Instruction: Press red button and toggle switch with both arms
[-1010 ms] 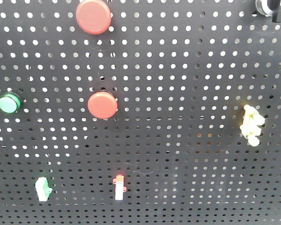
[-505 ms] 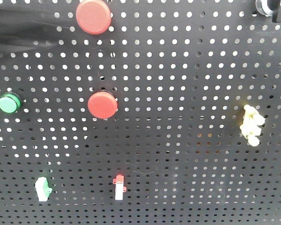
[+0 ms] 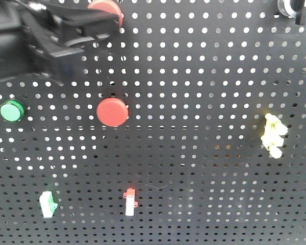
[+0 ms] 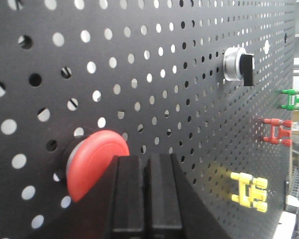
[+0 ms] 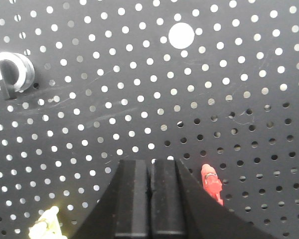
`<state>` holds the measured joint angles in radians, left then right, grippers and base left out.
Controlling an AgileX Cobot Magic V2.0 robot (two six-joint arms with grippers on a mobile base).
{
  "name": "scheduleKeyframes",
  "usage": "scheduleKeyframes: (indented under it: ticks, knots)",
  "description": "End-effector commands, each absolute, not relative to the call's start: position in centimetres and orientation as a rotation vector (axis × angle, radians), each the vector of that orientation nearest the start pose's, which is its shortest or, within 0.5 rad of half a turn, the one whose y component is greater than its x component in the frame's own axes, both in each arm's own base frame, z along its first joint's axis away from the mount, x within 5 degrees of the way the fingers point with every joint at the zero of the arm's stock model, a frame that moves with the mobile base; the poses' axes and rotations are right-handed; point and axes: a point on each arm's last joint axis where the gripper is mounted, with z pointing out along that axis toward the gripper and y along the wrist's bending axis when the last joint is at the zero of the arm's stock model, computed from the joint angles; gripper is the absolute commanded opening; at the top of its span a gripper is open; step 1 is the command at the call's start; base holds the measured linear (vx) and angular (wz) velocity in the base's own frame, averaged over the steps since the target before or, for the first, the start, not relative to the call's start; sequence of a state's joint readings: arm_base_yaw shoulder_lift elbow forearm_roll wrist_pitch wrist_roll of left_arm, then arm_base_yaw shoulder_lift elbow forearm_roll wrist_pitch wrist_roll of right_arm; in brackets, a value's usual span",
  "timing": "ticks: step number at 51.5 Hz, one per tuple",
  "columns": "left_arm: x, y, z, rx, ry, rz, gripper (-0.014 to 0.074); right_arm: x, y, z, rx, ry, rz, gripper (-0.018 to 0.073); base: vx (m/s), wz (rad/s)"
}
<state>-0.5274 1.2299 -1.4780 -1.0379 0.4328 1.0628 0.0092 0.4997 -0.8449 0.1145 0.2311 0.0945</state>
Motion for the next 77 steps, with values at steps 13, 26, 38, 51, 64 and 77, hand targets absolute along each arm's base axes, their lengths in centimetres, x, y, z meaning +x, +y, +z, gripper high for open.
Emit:
scheduleKeyframes:
  ticks: [13, 26, 38, 51, 64, 77]
  knots:
    - [18.9, -14.7, 53.0, 0.71, 1.265, -0.637, 0.0002, 7.6, 0.2, 45.0, 0.11, 1.276, 0.195, -0.0003, 0.0, 0.0]
    - [15.5, -12.3, 51.3, 0.67, 1.269, -0.617, 0.0002, 7.8, 0.4, 44.9, 0.122, 1.292, 0.231, -0.0003, 0.0, 0.0]
    - [12.7, -10.2, 46.1, 0.589, 1.369, -0.645, 0.0002, 12.0, 3.1, 48.0, -0.114, 1.447, 0.43, -0.0003, 0.0, 0.0]
    - [11.9, -9.6, 45.7, 0.565, 1.366, -0.653, 0.0002, 16.4, 5.3, 51.1, -0.32, 1.357, 0.672, -0.0003, 0.0, 0.0]
    - [11.8, -9.5, 45.8, 0.564, 1.361, -0.655, 0.0002, 18.1, 5.9, 52.2, -0.337, 1.345, 0.8, -0.0003, 0.0, 0.0]
    - [11.8, -9.5, 45.8, 0.558, 1.359, -0.652, 0.0002, 18.9, 5.8, 52.3, -0.327, 1.348, 0.787, -0.0003, 0.0, 0.0]
